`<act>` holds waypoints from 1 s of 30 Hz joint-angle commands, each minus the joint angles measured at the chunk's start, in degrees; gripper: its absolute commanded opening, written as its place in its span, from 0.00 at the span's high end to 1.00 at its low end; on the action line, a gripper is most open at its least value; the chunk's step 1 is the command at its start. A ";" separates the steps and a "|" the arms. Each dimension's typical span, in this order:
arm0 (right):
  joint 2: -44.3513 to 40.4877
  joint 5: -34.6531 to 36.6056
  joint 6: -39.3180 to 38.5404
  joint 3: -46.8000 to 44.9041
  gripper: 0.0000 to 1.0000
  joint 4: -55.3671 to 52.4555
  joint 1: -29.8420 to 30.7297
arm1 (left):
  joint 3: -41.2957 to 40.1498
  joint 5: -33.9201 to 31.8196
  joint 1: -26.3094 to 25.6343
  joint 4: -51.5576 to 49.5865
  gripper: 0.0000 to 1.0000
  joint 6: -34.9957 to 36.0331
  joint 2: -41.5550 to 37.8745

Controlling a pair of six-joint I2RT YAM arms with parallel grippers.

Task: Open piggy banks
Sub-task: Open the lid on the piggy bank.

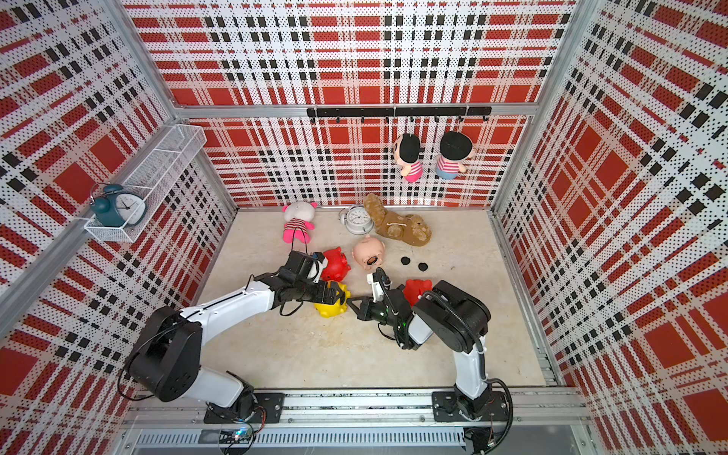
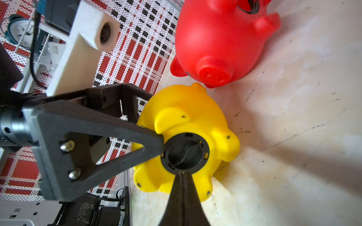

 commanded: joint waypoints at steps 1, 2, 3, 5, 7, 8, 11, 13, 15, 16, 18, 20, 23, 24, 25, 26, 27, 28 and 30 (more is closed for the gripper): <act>-0.53 -0.50 1.57 0.72 0.97 3.14 -0.24 | -0.42 1.01 -0.99 -5.28 0.03 -0.06 1.52; -0.27 -0.67 1.67 1.40 0.91 2.59 -0.21 | -0.38 1.16 -1.17 -5.33 0.03 -0.11 1.61; -0.03 -0.80 1.73 2.03 0.88 2.02 -0.28 | -0.30 1.17 -1.28 -5.29 0.03 -0.05 1.68; 0.97 -1.37 2.59 3.36 0.85 1.13 -0.25 | -0.20 1.17 -1.52 -5.29 0.03 -0.11 1.69; 2.18 -1.81 4.21 4.03 0.83 2.21 -0.20 | -0.16 1.18 -1.84 -5.22 0.03 -0.39 1.74; 2.70 -1.97 4.87 4.19 0.83 2.80 -0.20 | -0.10 1.17 -1.94 -5.24 0.03 -0.40 1.74; 3.72 -2.00 5.79 5.04 0.83 1.89 -0.12 | 0.03 1.08 -2.14 -5.25 0.03 -0.42 1.91; 4.10 -1.99 6.28 5.40 0.84 0.69 -0.20 | 0.11 1.05 -2.23 -5.25 0.03 -0.55 1.90; 4.50 -2.37 7.11 5.55 0.84 0.41 -0.20 | 0.26 1.10 -2.35 -5.15 0.03 -0.73 1.96; 4.63 -2.56 7.46 5.66 0.83 0.36 0.03 | 0.22 1.09 -2.38 -5.03 0.03 -0.74 1.93; 4.72 -2.75 8.01 6.01 0.82 -0.27 0.39 | 0.33 1.08 -2.45 -4.97 0.03 -0.80 2.06; 5.32 -3.32 9.51 7.00 0.81 -0.67 0.71 | 0.24 1.16 -2.58 -4.62 0.03 -0.96 2.29; 6.45 -4.46 13.24 8.85 0.81 -0.63 1.01 | 0.01 1.43 -3.22 -4.07 0.03 -1.36 2.50; 6.73 -4.59 14.37 9.22 0.81 -0.20 1.18 | -0.07 1.50 -3.49 -3.97 0.03 -1.56 2.66; 6.99 -4.74 15.61 9.37 0.81 0.89 1.36 | -0.14 1.68 -3.68 -3.73 0.03 -1.59 2.75; 7.18 -4.68 16.94 9.61 0.83 1.21 1.38 | -0.18 1.69 -3.87 -3.74 0.03 -1.73 2.79; 7.28 -4.69 18.30 9.91 0.87 1.63 1.43 | -0.28 1.69 -4.08 -3.61 0.03 -1.85 2.81; 7.59 -4.80 19.37 10.23 0.93 2.59 1.39 | -0.25 1.74 -4.17 -3.53 0.03 -1.87 2.86; 8.06 -5.79 21.47 11.37 1.00 2.97 1.38 | -0.35 1.62 -4.16 -3.19 0.03 -1.99 2.89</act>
